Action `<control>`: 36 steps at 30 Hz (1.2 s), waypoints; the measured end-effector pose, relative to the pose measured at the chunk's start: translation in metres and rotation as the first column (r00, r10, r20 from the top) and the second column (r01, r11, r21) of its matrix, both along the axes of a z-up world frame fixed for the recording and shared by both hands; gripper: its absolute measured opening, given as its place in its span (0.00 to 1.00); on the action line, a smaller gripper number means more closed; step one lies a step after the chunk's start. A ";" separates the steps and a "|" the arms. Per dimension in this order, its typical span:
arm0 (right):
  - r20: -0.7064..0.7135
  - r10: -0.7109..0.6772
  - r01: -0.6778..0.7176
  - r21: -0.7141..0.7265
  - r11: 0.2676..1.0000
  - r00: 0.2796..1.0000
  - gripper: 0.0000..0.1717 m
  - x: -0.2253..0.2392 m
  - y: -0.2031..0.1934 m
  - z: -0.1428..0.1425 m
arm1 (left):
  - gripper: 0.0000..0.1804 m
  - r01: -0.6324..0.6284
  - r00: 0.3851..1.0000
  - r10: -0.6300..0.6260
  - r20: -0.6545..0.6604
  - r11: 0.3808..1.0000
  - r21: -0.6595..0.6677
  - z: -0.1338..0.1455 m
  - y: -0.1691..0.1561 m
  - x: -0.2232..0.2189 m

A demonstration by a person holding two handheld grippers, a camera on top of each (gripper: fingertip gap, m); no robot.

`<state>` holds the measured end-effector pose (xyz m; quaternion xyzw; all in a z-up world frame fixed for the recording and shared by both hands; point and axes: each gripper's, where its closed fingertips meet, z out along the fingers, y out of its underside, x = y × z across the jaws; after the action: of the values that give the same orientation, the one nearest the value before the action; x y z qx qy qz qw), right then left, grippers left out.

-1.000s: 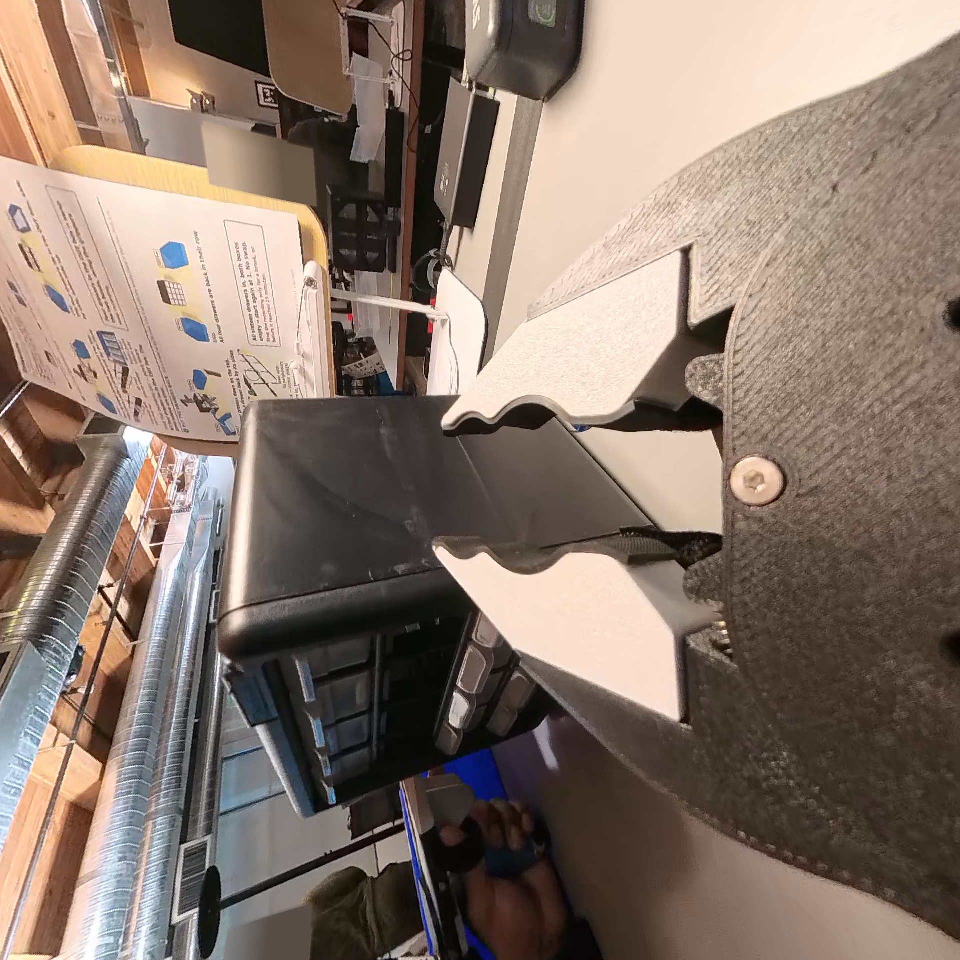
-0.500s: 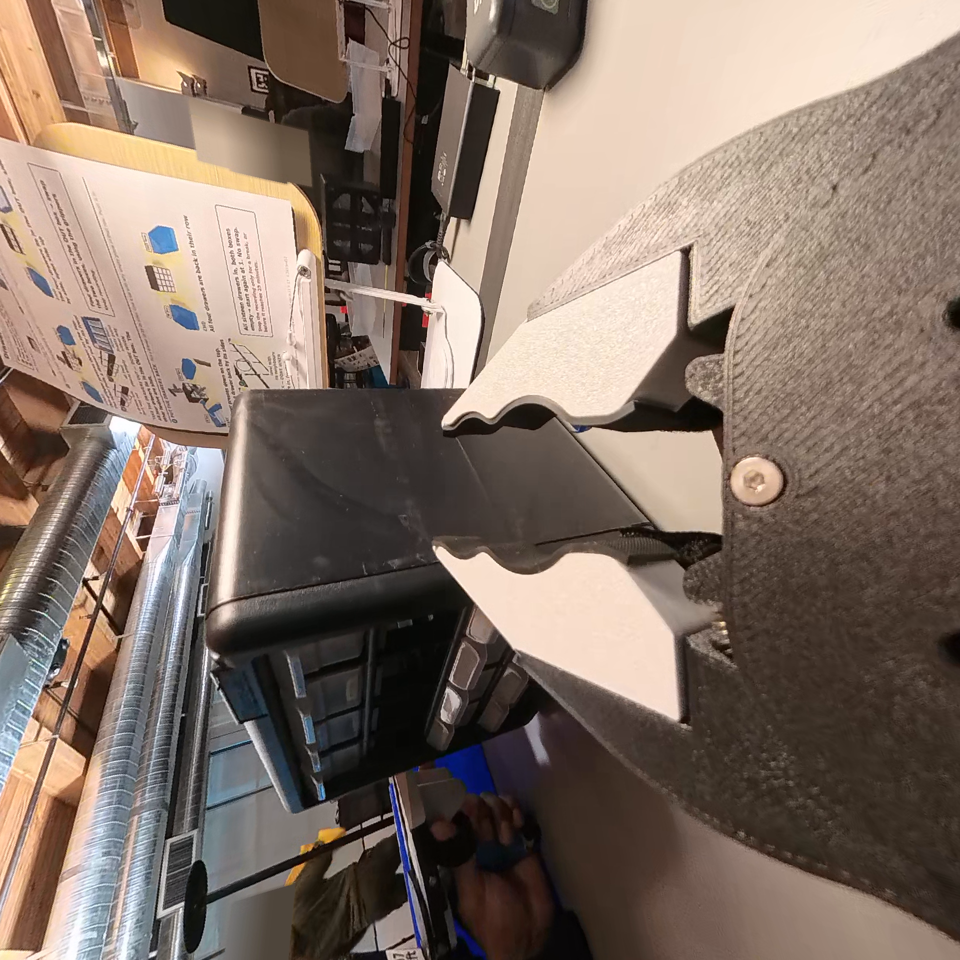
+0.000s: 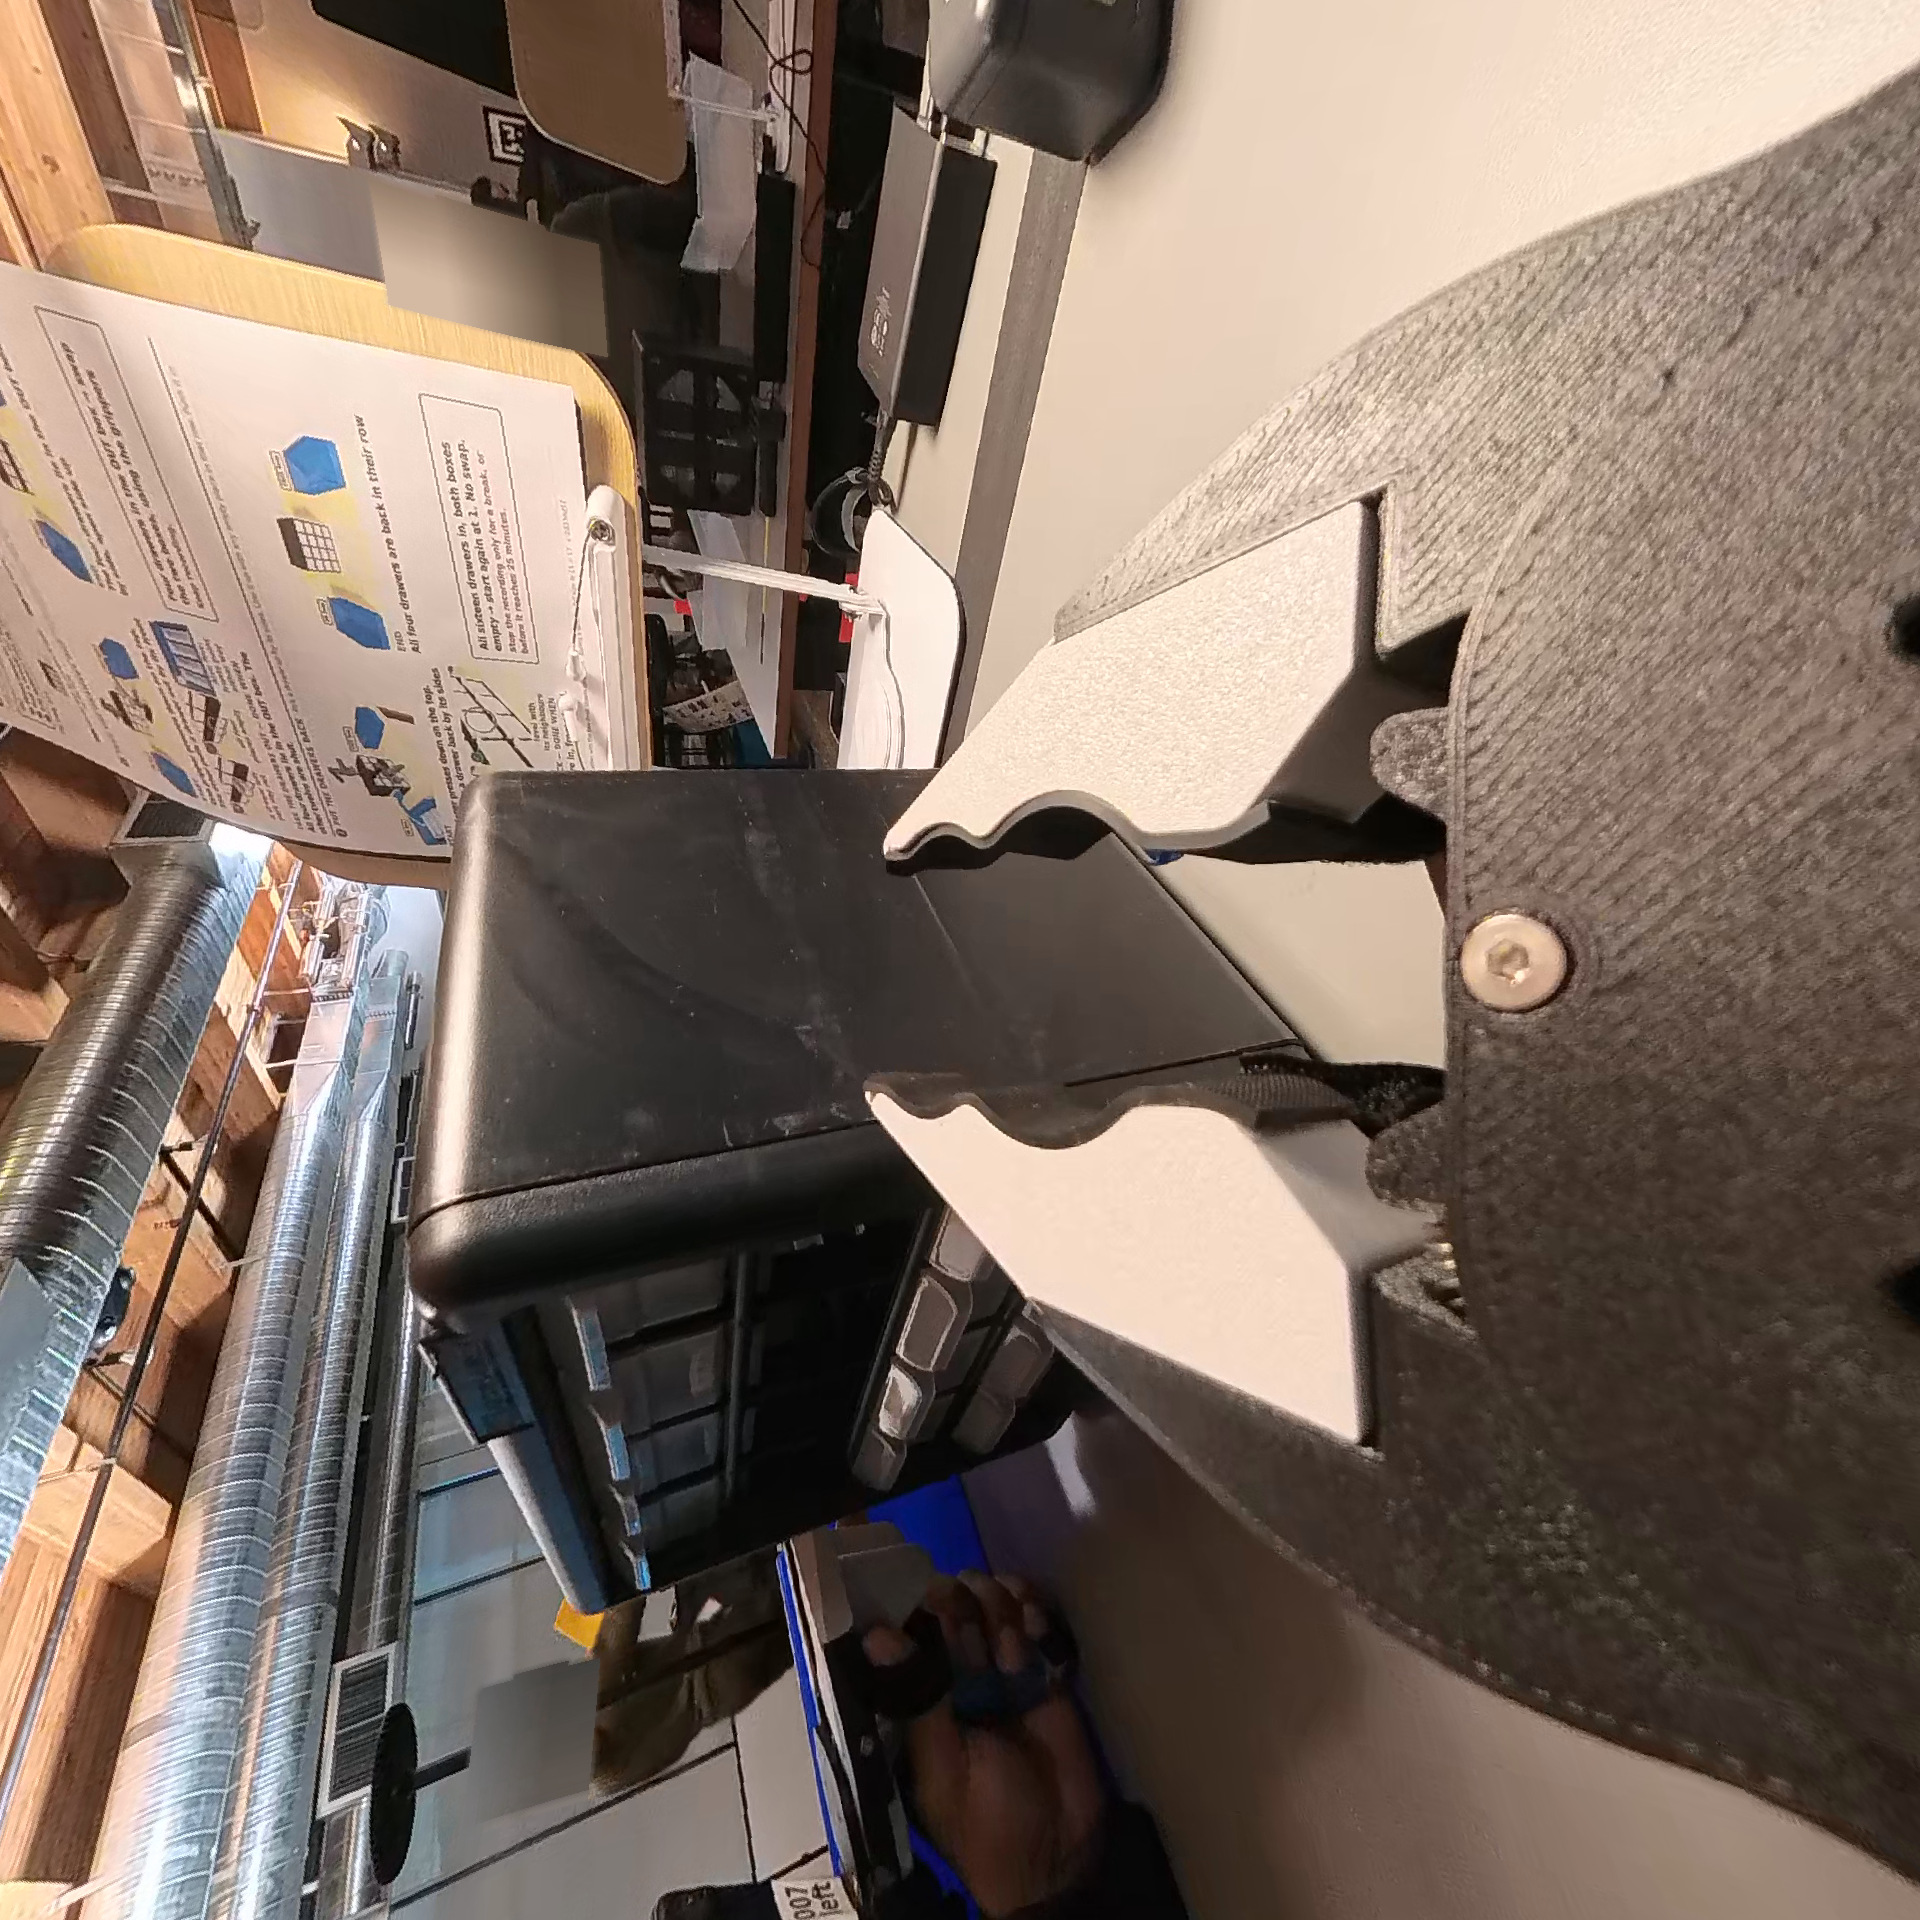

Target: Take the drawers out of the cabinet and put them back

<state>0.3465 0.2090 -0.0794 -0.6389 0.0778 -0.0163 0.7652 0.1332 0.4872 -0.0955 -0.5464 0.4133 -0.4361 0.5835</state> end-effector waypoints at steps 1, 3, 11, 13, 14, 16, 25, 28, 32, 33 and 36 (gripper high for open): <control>0.000 0.000 0.000 0.000 1.000 1.000 0.24 0.000 0.000 0.000 | 0.27 0.001 1.000 -0.001 -0.001 1.000 0.001 0.000 0.000 0.000; -0.002 0.003 -0.003 -0.001 1.000 1.000 0.24 0.000 0.000 0.000 | 0.27 0.002 1.000 -0.002 -0.002 1.000 0.001 0.000 0.000 0.000; -0.002 0.009 -0.009 -0.004 1.000 1.000 0.24 -0.001 0.001 -0.001 | 0.27 0.002 1.000 -0.002 -0.005 1.000 0.006 0.000 -0.001 0.001; -0.003 0.008 -0.008 -0.004 1.000 1.000 0.24 0.000 0.001 -0.001 | 0.27 0.002 1.000 -0.002 -0.007 1.000 0.010 0.000 -0.001 0.001; -0.003 0.009 -0.009 -0.004 1.000 1.000 0.24 -0.001 0.001 0.000 | 0.27 0.001 1.000 -0.001 -0.008 1.000 0.012 0.000 -0.001 0.001; 0.000 0.011 -0.011 -0.004 1.000 1.000 0.24 -0.001 0.001 -0.001 | 0.27 -0.003 1.000 0.003 -0.013 1.000 0.016 -0.001 -0.002 0.002; 0.011 0.013 -0.013 -0.010 1.000 1.000 0.24 -0.003 0.002 -0.001 | 0.27 0.006 1.000 -0.006 -0.021 1.000 0.024 -0.001 -0.007 0.004; 0.007 0.012 -0.012 -0.009 1.000 1.000 0.25 -0.002 0.002 -0.001 | 0.27 0.012 0.999 -0.011 -0.030 0.999 0.030 -0.002 -0.009 0.005; 0.007 0.010 -0.010 -0.013 1.000 1.000 0.26 -0.002 0.002 -0.001 | 0.28 0.016 0.999 -0.015 -0.039 0.999 0.033 -0.003 -0.011 0.006; 0.007 0.009 -0.009 -0.014 1.000 1.000 0.26 -0.002 0.002 -0.001 | 0.28 0.016 0.999 -0.015 -0.042 0.999 0.032 -0.004 -0.011 0.006; 0.002 0.010 -0.010 -0.021 1.000 1.000 0.28 -0.002 0.003 -0.002 | 0.31 0.018 0.998 -0.016 -0.063 0.999 0.029 -0.007 -0.013 0.008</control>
<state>0.3445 0.2120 -0.0817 -0.6472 0.0736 -0.0142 0.7587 0.1416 0.4746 -0.1021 -0.5475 0.4426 -0.4174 0.5745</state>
